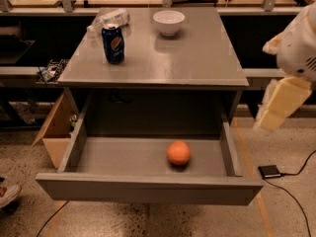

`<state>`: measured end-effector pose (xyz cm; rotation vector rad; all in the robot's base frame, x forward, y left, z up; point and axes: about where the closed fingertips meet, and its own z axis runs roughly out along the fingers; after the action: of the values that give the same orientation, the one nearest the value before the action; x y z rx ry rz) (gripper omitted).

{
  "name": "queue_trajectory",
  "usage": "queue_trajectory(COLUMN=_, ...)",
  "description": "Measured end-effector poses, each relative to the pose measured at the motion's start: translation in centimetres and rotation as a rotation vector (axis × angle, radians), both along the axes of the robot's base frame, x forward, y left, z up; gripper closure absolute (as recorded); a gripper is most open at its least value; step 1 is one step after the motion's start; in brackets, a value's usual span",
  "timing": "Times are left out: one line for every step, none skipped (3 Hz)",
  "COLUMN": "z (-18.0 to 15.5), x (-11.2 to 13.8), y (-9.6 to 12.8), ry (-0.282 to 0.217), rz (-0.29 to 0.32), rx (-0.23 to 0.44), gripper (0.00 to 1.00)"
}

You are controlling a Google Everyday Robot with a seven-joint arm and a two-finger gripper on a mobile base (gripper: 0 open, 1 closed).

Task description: Pick orange from top drawer and place on counter

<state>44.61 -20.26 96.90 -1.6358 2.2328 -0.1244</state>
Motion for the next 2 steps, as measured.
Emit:
queue_trajectory(z=-6.5, x=1.5, y=2.2, ry=0.042, rz=-0.135, rx=0.081, gripper=0.00)
queue_trajectory(z=-11.8, x=3.3, y=4.1, ry=0.051, rz=-0.277, rx=0.150, gripper=0.00)
